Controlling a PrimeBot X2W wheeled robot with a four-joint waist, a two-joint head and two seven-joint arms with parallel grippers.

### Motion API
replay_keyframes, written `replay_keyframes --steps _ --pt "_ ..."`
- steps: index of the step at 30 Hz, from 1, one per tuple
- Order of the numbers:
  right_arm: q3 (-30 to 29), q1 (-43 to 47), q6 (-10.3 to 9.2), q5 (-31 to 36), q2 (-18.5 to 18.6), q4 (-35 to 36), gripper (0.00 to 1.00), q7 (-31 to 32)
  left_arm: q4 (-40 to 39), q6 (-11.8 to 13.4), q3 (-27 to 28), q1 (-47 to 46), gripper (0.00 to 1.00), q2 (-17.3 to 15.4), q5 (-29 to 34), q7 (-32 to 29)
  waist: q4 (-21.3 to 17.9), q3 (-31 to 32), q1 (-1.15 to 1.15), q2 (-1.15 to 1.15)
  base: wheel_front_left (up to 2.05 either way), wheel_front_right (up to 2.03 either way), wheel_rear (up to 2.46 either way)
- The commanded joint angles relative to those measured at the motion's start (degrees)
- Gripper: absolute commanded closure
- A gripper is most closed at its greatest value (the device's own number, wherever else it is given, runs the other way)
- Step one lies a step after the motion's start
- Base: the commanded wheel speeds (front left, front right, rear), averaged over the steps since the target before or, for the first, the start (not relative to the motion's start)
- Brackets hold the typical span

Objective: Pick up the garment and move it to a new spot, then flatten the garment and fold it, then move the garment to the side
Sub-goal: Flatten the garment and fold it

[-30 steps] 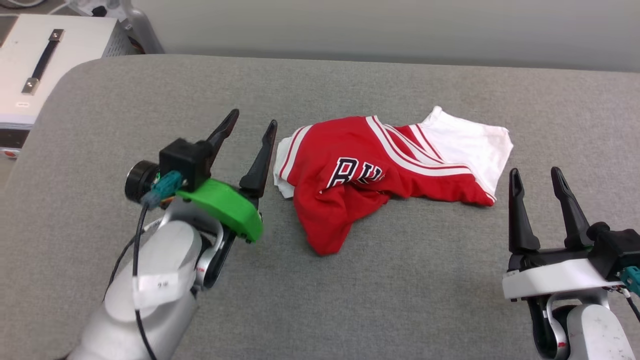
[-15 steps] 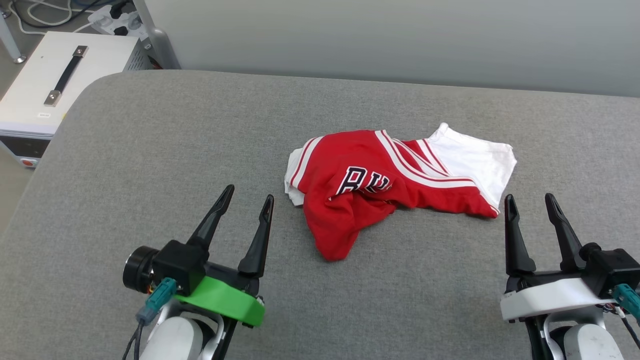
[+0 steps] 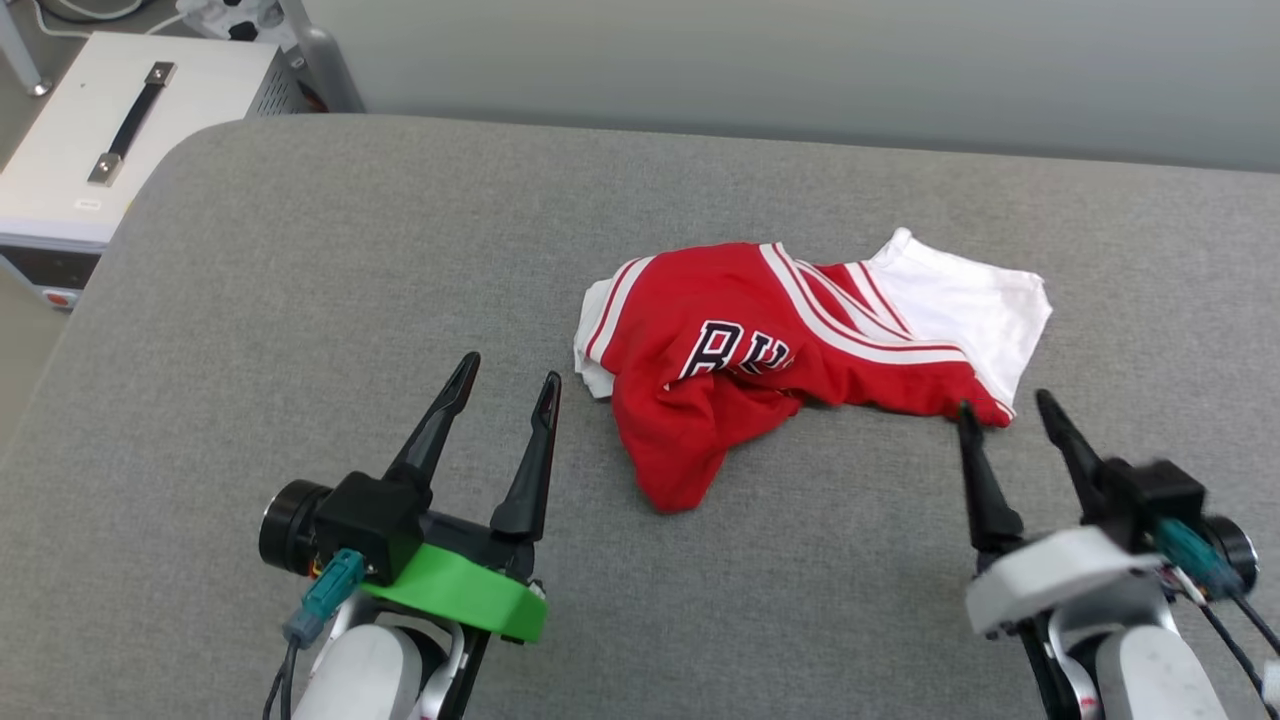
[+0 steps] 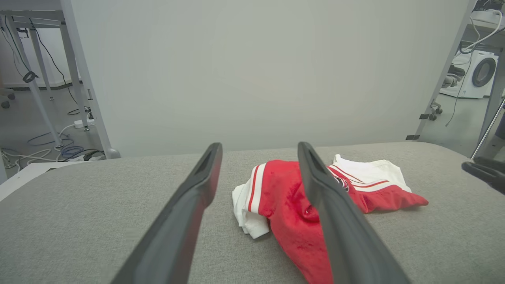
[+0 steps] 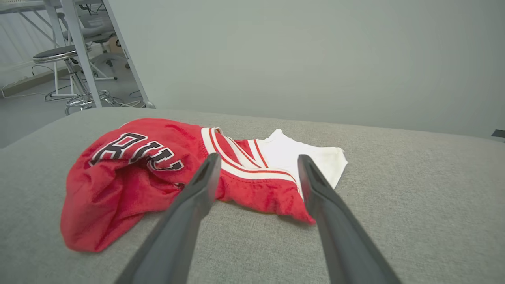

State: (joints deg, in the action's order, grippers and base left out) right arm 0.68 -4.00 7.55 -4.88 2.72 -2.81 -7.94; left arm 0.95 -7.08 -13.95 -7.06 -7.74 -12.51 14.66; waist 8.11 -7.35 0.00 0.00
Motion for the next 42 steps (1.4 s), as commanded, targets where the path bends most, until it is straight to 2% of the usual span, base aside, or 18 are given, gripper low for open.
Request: replay_keyframes --steps 1,4,10,14,20,27,28,29,30,36,42 --pt "0.73 -2.22 -0.06 1.17 0.16 0.03 0.00 3.22 -0.34 -0.38 0.00 -0.80 0.00 0.08 -0.01 0.33 0.87 -1.28 0.00 0.00 0.00 0.00 0.00" --pt "1.73 -5.83 -0.06 1.51 0.94 -0.49 0.00 13.37 -0.51 -0.39 -0.25 -1.64 0.00 -0.05 -0.40 0.33 1.91 -2.71 0.00 0.00 0.00 0.00 0.00" --pt "2.75 -13.12 -0.06 -1.88 5.54 -4.04 0.00 33.54 -0.36 -0.40 -0.75 -3.14 0.00 0.24 -0.91 0.33 4.49 -4.88 0.00 0.00 0.00 0.00 0.00" --pt "2.66 -16.86 -0.06 -3.83 7.67 -6.69 0.00 42.88 -0.23 -0.40 -0.96 -3.80 0.00 0.67 -1.16 0.34 6.44 -6.21 0.00 0.00 0.00 0.00 0.00" --pt "1.67 -20.49 -0.06 -2.24 9.94 -10.41 0.00 50.04 -0.11 -0.40 -1.18 -4.70 0.00 1.25 -1.52 0.34 9.13 -8.51 0.00 0.00 0.00 0.00 0.00" --pt "2.00 -21.32 -0.06 -1.00 9.86 -13.96 0.00 51.75 0.23 -0.40 -1.22 -5.43 0.00 1.70 -1.72 0.34 10.62 -9.89 0.00 0.00 0.00 0.00 0.00" --pt "2.33 -21.04 -0.06 -1.04 9.76 -14.46 0.51 51.72 0.33 -0.40 -1.15 -5.35 0.00 1.72 -1.69 0.34 10.58 -9.70 0.00 0.00 0.00 0.00 0.00" --pt "2.71 -20.68 -0.06 -1.24 9.63 -14.82 0.72 51.67 0.51 -0.40 -1.02 -5.17 0.00 1.68 -1.63 0.34 10.38 -9.34 0.00 0.00 0.00 0.00 0.00" --pt "2.99 -20.42 -0.06 -1.48 9.62 -14.97 1.00 51.54 0.68 -0.40 -0.94 -5.02 0.00 1.63 -1.58 0.34 10.19 -9.05 0.00 0.00 0.00 0.00 0.00" --pt "4.65 -17.11 -0.06 -3.72 10.98 -13.66 1.00 49.82 1.63 -0.40 -1.11 -4.23 0.00 1.03 -1.42 0.34 7.82 -5.58 0.00 0.00 0.00 0.00 0.00" --pt "4.51 -11.04 -0.06 -6.11 13.56 -8.51 1.00 49.28 2.20 -0.40 -1.24 -2.77 0.00 0.62 -1.39 0.34 5.02 -1.98 0.00 0.00 0.00 0.00 0.00"
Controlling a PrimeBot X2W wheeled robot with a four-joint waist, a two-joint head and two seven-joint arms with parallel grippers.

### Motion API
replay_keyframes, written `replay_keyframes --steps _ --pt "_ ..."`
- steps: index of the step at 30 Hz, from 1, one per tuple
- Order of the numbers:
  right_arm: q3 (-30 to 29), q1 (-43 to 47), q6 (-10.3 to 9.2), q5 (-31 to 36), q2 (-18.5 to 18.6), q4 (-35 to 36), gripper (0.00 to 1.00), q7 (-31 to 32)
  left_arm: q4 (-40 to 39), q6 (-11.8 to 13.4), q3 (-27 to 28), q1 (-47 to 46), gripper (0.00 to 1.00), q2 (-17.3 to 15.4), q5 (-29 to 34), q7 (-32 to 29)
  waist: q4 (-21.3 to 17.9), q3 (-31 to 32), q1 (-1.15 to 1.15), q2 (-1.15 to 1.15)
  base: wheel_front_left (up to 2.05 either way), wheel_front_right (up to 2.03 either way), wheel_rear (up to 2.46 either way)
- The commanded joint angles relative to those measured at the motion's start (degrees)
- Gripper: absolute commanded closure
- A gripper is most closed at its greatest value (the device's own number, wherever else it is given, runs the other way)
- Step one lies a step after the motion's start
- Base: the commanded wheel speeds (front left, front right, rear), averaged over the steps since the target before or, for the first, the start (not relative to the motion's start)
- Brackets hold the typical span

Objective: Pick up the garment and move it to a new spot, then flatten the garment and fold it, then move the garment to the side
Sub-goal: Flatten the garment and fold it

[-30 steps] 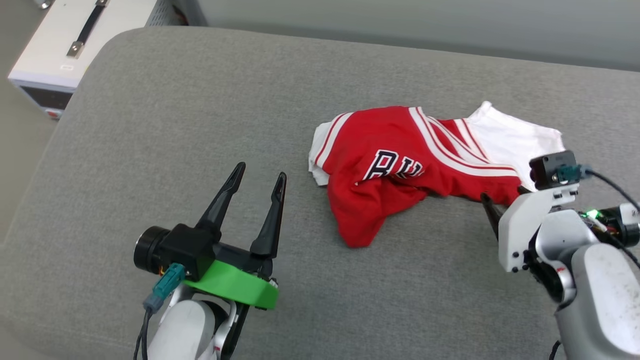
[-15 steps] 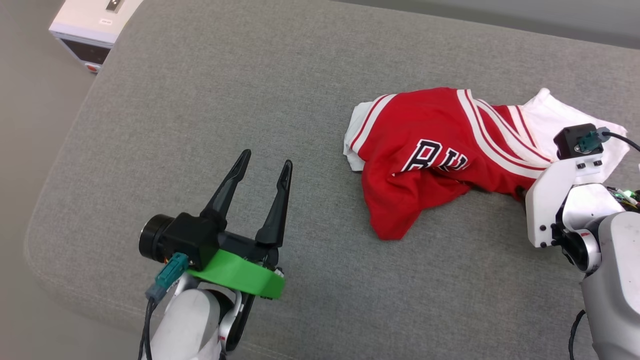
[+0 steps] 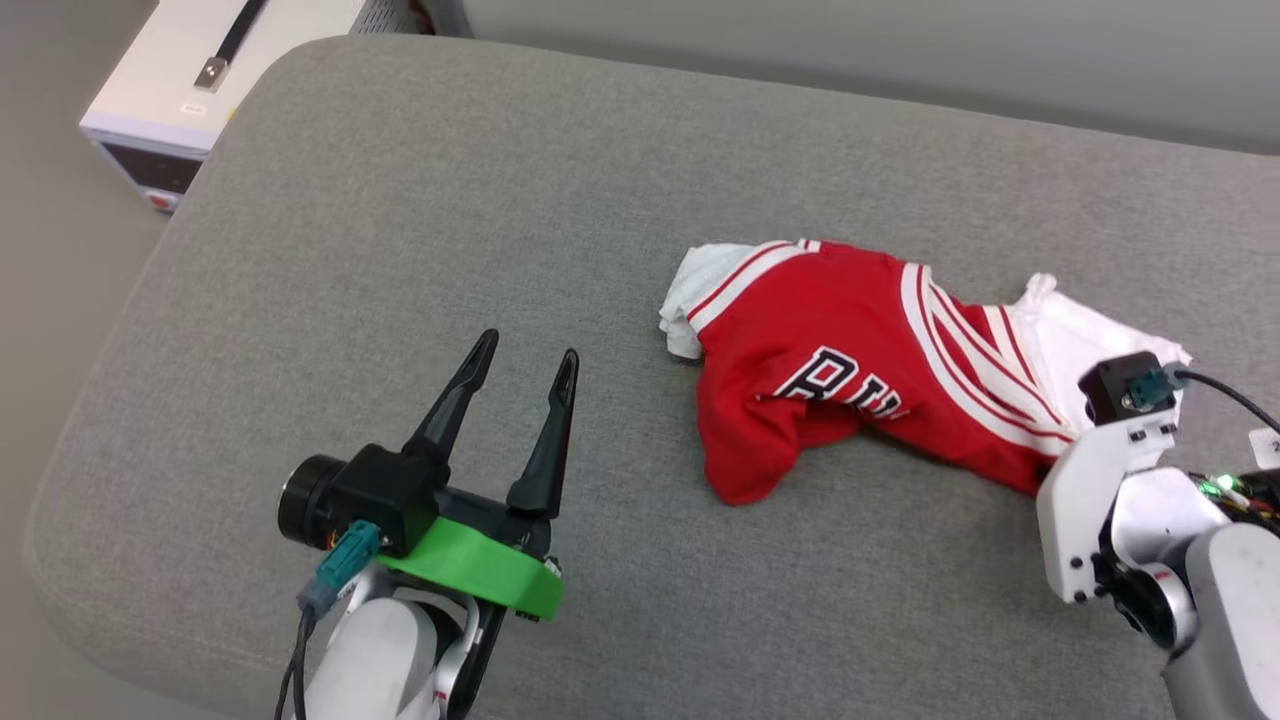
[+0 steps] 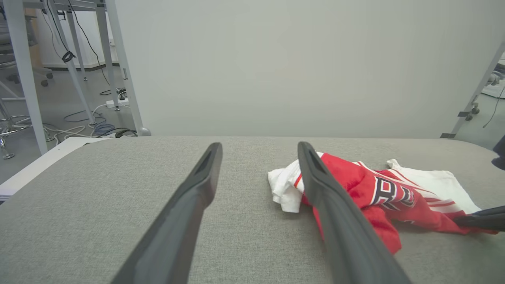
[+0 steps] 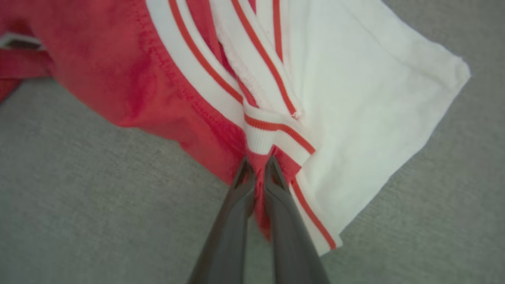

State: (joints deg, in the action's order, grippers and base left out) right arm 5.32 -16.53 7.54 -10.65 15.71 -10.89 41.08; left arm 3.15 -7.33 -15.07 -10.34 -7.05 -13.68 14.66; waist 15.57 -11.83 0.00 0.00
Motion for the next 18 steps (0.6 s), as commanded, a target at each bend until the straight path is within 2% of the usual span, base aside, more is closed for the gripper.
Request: replay_keyframes --steps 1,7,10,11,12,13,18 --pt "-0.40 2.78 -0.05 -0.63 1.18 0.70 1.00 0.40 0.08 -0.15 -0.16 0.78 0.00 -0.13 -0.20 0.34 -2.82 2.94 0.00 0.00 0.00 0.00 0.00" --pt "-3.39 10.13 -0.05 -1.28 3.48 5.56 1.00 0.33 0.34 -0.15 -0.47 1.85 0.00 -0.39 -0.30 0.34 -4.94 4.24 0.00 0.00 0.00 0.00 0.00" --pt "-4.51 10.85 -0.05 -0.80 2.44 4.97 1.00 -2.11 0.41 -0.15 -0.57 1.69 0.00 -0.53 -0.41 0.34 -5.41 3.87 0.00 0.00 0.00 0.00 0.00" --pt "-4.93 10.72 -0.05 -0.59 1.75 4.67 0.89 -3.58 0.50 -0.15 -0.61 1.56 0.00 -0.60 -0.50 0.34 -5.57 3.69 0.00 0.00 0.00 0.00 0.00" --pt "-5.10 10.55 -0.05 -0.47 1.19 4.45 0.48 -4.82 0.57 -0.15 -0.62 1.45 0.00 -0.66 -0.57 0.34 -5.70 3.57 0.00 0.00 0.00 0.00 0.00" --pt "-5.42 10.35 -0.05 -0.40 0.57 4.14 0.00 -5.91 0.64 -0.15 -0.60 1.37 0.00 -0.73 -0.64 0.34 -5.87 3.46 0.00 0.00 0.00 0.00 0.00" --pt "-6.88 8.43 -0.05 -0.40 -2.49 5.15 0.00 -15.53 1.04 -0.15 -0.31 1.04 0.00 -0.92 -1.35 0.34 -6.91 3.41 0.00 0.00 0.00 0.00 0.00"
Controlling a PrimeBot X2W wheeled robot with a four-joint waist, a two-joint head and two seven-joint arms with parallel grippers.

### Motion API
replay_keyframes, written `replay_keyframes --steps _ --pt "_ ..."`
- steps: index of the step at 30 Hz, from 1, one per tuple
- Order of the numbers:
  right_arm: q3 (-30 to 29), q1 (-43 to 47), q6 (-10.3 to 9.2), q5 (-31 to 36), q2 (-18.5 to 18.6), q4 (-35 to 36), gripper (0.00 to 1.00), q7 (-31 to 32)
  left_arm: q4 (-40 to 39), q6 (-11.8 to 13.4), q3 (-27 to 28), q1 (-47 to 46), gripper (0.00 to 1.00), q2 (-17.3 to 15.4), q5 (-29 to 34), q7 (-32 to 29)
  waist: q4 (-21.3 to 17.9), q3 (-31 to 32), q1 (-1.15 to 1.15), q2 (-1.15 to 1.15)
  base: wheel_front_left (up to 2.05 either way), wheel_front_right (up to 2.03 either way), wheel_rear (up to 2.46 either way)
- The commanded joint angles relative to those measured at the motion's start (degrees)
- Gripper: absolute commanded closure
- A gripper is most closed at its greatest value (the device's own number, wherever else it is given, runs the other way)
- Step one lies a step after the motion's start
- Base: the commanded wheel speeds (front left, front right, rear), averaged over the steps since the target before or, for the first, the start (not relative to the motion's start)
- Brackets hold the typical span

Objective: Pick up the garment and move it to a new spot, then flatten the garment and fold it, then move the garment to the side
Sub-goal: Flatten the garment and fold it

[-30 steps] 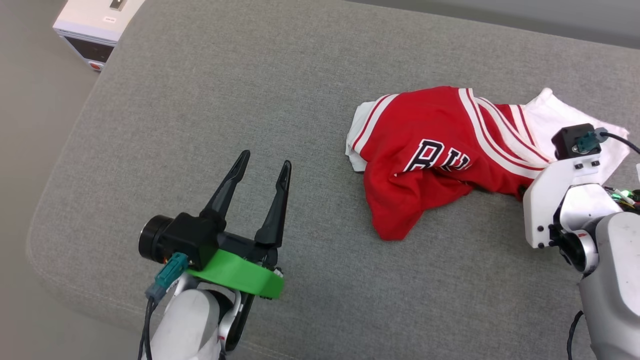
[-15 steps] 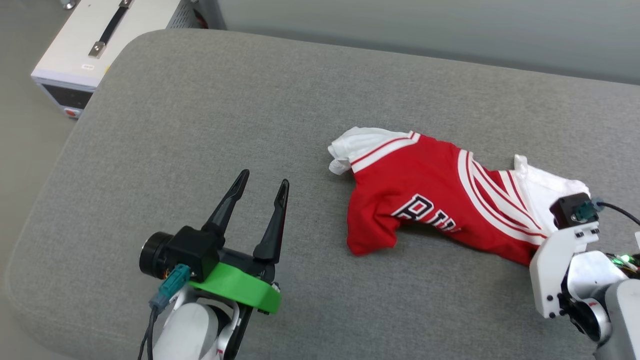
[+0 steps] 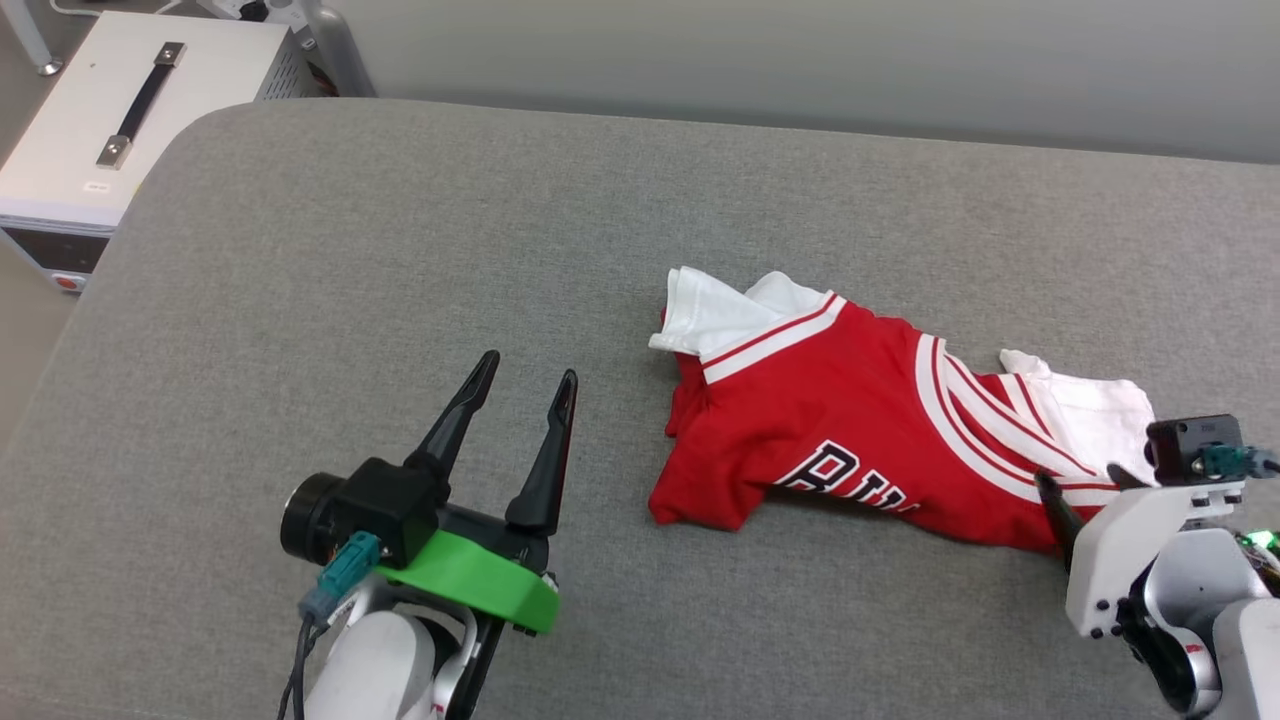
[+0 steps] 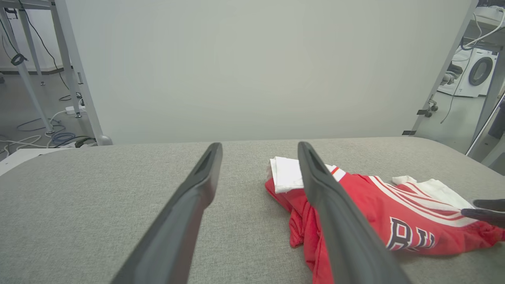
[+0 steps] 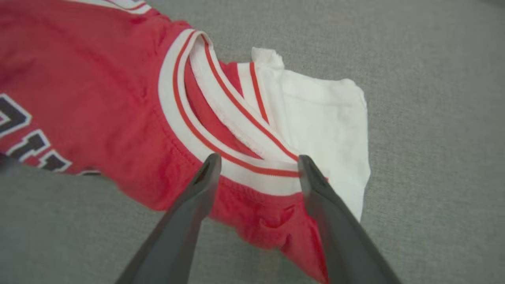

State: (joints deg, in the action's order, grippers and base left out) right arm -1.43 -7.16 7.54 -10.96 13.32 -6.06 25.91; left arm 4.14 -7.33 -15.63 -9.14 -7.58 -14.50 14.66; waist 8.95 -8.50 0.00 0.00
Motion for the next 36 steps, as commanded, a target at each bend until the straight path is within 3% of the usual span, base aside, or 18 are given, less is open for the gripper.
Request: replay_keyframes --steps 1,14,17,22,28,36 --pt "-0.40 -1.16 -0.05 -0.27 -0.64 0.84 0.00 -2.51 0.12 -0.15 0.40 -0.23 0.00 -0.39 -0.75 0.34 -0.57 0.20 0.00 0.00 0.00 0.00 0.00" --pt "-3.96 2.12 -0.05 -3.55 -9.44 9.51 0.00 -30.37 -0.31 -0.15 0.81 -0.34 0.00 -0.24 -3.92 0.34 -4.39 0.70 0.00 0.00 0.00 0.00 0.00" --pt "-3.51 2.79 -0.05 -4.00 -10.14 9.80 0.00 -33.47 -0.14 -0.15 0.13 -1.14 0.00 -1.00 -5.38 0.34 -5.44 -0.10 0.00 0.00 0.00 0.00 0.00" --pt "-1.92 2.76 -0.05 -3.87 -10.40 10.16 0.00 -35.12 2.26 -0.15 -4.23 -6.41 0.00 -5.02 -10.57 -0.68 -7.68 -2.05 0.00 0.00 0.00 0.00 0.00" --pt "-1.17 1.93 -0.05 -4.22 -10.43 10.73 0.00 -35.37 4.29 -0.15 -12.72 -22.08 0.00 -12.71 -18.76 -17.94 -10.30 -5.62 0.00 0.00 0.00 0.00 0.00" --pt "2.12 -0.92 -0.05 -5.06 -10.43 11.23 0.00 -36.57 12.58 -0.15 -19.12 -41.54 0.00 -16.91 -31.88 -45.72 -15.47 -11.50 0.00 0.00 0.00 0.00 0.00"
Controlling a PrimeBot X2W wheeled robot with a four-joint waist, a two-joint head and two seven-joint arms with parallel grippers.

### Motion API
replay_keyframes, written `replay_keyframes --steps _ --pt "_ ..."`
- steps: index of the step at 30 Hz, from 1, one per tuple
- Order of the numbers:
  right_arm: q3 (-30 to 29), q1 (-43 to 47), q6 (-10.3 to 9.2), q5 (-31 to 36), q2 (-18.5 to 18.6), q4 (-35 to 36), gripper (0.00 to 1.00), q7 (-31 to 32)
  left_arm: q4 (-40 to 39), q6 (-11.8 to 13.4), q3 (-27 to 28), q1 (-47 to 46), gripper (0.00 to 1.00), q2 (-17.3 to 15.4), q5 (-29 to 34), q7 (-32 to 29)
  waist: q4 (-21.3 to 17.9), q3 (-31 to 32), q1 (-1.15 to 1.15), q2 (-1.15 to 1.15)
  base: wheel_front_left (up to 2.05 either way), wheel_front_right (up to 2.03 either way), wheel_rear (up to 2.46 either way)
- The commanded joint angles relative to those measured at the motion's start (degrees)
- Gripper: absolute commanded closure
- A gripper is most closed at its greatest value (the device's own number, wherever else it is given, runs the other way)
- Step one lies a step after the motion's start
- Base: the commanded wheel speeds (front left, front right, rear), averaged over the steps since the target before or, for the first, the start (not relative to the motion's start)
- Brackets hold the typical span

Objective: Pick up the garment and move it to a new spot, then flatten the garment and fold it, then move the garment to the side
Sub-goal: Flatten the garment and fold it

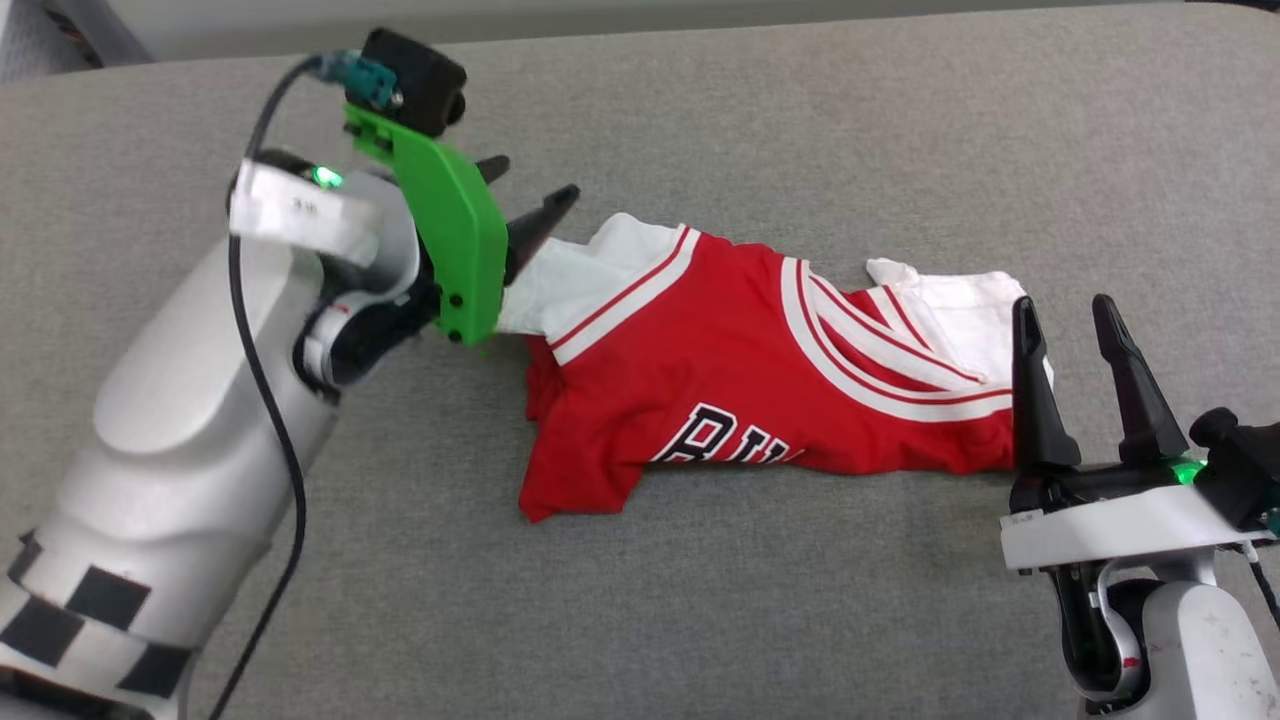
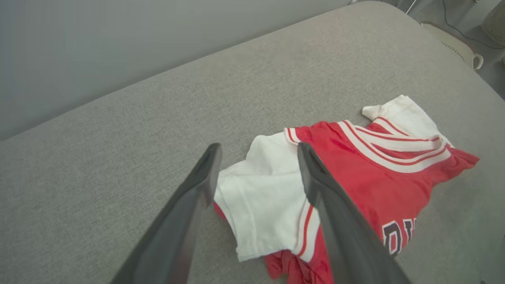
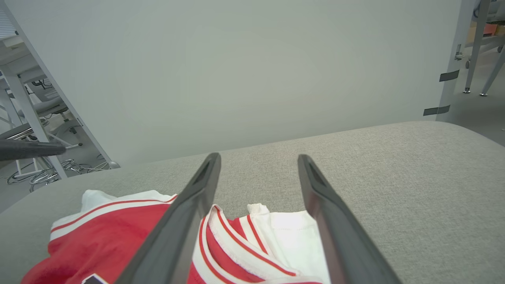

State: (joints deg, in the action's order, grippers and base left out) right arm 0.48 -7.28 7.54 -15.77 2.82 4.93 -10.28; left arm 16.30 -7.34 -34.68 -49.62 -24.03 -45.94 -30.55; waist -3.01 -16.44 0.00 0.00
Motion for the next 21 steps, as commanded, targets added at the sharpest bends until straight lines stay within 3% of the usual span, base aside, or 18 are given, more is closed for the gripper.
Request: replay_keyframes --steps 1,7,21 --pt "0.58 -1.10 -0.05 -0.39 0.07 0.27 0.00 -0.58 1.71 -0.14 -0.54 -2.52 0.00 -0.63 -1.28 -2.88 -4.09 -4.27 0.00 0.00 0.00 0.00 0.00" --pt "2.58 -2.52 -0.05 -1.19 0.07 -0.21 0.00 -2.00 8.96 -0.14 -4.42 -9.04 0.00 -2.29 -2.92 -14.01 -7.12 -8.11 0.00 0.00 0.00 0.00 0.00" --pt "3.68 -4.33 -0.05 -2.26 0.06 -2.58 0.00 -4.16 15.88 -0.14 -14.21 -10.72 0.00 -5.50 -2.52 -14.68 -9.64 -11.10 0.00 0.00 0.00 0.00 0.00"
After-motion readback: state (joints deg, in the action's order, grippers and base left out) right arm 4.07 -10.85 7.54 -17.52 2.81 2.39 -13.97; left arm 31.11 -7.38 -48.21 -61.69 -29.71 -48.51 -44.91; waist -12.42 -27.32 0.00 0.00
